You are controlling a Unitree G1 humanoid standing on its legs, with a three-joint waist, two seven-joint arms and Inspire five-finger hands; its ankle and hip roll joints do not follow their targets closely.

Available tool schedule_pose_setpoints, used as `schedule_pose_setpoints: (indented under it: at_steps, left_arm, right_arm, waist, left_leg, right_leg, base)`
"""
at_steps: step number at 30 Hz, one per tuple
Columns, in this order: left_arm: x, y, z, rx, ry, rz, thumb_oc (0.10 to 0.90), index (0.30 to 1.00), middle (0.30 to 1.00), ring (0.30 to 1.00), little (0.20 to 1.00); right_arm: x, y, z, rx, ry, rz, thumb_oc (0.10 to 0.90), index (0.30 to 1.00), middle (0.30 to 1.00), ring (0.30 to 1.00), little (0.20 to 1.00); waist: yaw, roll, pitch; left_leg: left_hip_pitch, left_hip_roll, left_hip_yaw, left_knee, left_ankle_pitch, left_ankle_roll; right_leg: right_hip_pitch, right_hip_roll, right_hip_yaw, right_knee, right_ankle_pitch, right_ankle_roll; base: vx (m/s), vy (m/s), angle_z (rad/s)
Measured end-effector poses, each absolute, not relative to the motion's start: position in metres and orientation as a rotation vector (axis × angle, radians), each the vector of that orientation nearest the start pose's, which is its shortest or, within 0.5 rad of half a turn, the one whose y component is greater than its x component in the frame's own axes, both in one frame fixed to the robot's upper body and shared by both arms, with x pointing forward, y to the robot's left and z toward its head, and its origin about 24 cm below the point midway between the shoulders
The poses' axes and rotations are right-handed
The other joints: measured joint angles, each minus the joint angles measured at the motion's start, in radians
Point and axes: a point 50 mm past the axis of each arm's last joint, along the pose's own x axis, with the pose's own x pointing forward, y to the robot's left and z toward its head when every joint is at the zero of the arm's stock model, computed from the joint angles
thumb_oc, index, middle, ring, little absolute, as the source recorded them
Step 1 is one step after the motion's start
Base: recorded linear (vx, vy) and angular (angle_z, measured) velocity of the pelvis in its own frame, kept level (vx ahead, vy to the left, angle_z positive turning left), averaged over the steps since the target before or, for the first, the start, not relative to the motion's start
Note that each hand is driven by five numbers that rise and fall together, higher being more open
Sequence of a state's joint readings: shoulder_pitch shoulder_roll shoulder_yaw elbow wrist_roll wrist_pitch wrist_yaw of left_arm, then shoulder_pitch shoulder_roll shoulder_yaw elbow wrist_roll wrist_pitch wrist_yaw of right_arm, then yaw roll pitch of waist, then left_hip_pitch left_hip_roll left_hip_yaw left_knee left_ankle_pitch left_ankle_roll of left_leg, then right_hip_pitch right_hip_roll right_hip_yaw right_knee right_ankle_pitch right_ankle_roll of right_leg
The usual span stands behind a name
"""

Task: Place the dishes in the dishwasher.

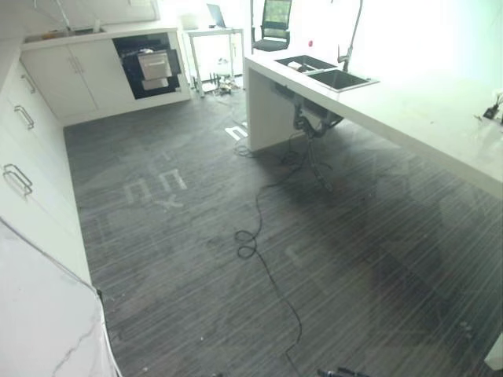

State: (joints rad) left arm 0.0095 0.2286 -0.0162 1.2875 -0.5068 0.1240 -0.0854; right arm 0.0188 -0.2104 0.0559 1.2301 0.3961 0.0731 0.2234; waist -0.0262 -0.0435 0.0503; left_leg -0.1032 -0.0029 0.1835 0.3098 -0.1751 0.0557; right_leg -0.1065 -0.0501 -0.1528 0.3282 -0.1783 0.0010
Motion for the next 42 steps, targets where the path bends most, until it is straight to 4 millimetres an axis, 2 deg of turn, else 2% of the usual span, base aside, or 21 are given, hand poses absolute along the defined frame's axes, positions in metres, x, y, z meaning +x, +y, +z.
schedule_pose_setpoints:
  at_steps: [7,34,42]
  left_arm:
    - [0.0648,0.2289,-0.1684,-0.333,1.32,0.36,0.8,0.9,0.9,0.9,0.9]
    - [0.0669,0.2283,-0.1682,-0.332,1.314,0.357,0.8,0.9,0.9,0.9,0.9]
    - [0.0662,0.2283,-0.1683,-0.332,1.315,0.358,0.8,0.9,0.9,0.9,0.9]
  right_arm:
    - [0.0739,-0.2147,-0.1667,0.329,1.264,-0.098,0.8,0.9,0.9,0.9,0.9]
    - [0.0734,-0.2156,-0.1666,0.328,1.265,-0.099,0.8,0.9,0.9,0.9,0.9]
    - [0.0732,-0.2156,-0.1666,0.328,1.265,-0.099,0.8,0.9,0.9,0.9,0.9]
  waist:
    - [0.0,-0.002,0.0]
    - [0.0,0.007,0.002]
    - [0.0,0.008,0.003]
  left_leg:
    - [0.002,0.0,-0.007,0.0,-0.003,-0.004]
    - [0.001,0.0,-0.017,0.002,-0.004,-0.005]
    - [0.0,0.0,-0.019,0.002,-0.01,-0.015]
  right_leg:
    - [0.011,0.001,-0.008,-0.011,-0.001,0.0]
    - [0.018,0.001,-0.018,-0.012,-0.001,-0.001]
    - [0.018,0.001,-0.021,-0.012,-0.003,-0.003]
  base:
    - [0.0,-0.005,0.03]
    - [0.0,-0.001,0.0]
    - [0.01,-0.001,0.0]
